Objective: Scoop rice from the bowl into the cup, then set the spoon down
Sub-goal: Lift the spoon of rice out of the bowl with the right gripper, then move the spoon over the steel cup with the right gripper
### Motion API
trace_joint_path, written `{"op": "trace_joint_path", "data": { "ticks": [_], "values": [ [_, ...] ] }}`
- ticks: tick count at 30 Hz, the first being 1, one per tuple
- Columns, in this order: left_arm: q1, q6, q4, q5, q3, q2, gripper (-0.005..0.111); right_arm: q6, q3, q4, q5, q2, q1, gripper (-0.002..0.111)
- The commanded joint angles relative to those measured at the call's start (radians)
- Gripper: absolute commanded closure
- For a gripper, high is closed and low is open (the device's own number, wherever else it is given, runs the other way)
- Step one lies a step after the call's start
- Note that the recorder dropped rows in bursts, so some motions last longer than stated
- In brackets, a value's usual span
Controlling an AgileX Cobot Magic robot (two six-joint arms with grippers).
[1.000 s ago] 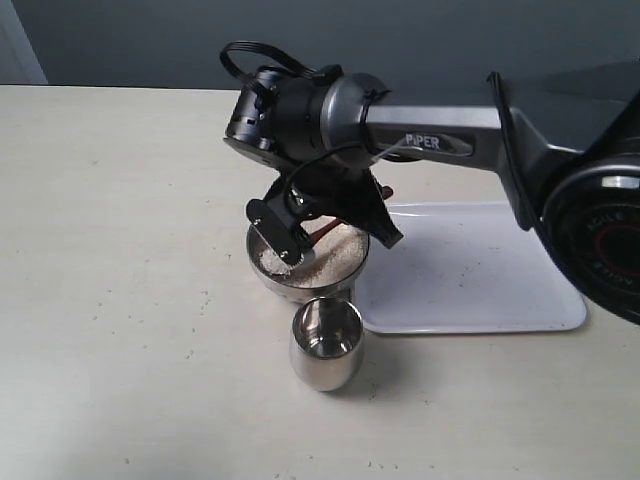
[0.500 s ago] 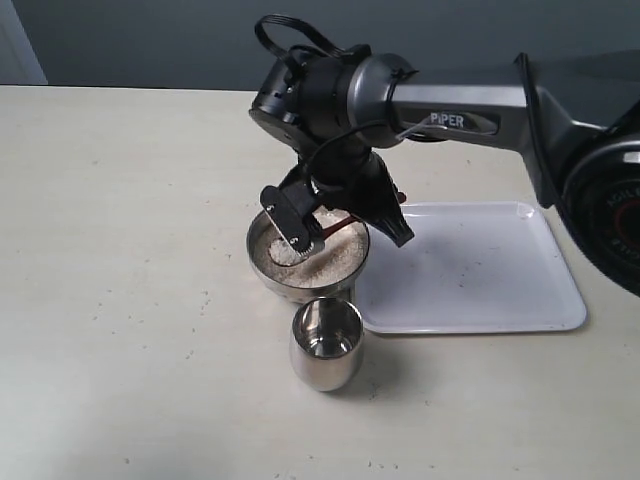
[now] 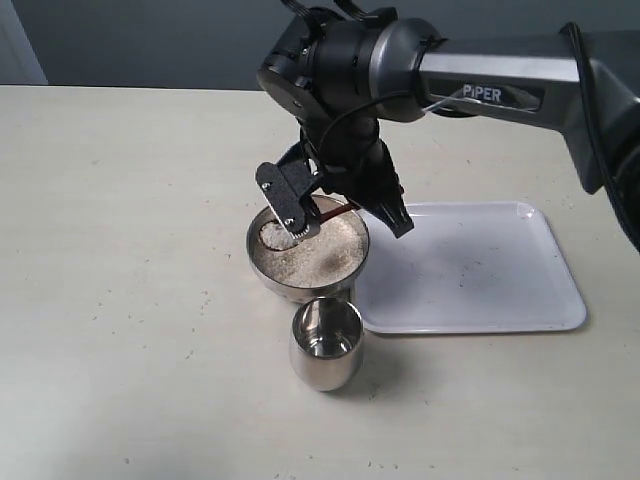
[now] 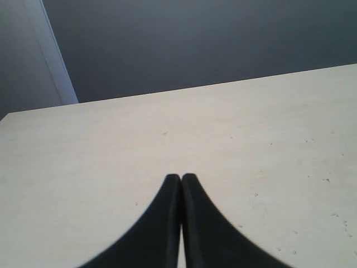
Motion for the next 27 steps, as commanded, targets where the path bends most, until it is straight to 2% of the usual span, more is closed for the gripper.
{"op": "trace_joint_path", "data": {
  "ticks": [1,9,22,27],
  "values": [
    [-0.004,-0.007,0.001,-0.001,-0.004,-0.004,0.106,0.023,0.026,-0.007,0.007,-0.015,-0.006,0.108],
    [-0.004,-0.007,0.001,-0.001,-0.004,-0.004,0.106,0.126,0.05,-0.006,0.007,-0.028,-0.002,0.108],
    [-0.004,-0.007,0.001,-0.001,-0.004,-0.004,0.106,0.213,0.337,0.059,0.007,-0.238,0.0,0.108],
    [-0.004,-0.007,0.001,-0.001,-0.004,-0.004,0.106,0.242,0.383,0.057,0.007,-0.28,0.019,0.108]
  ]
}}
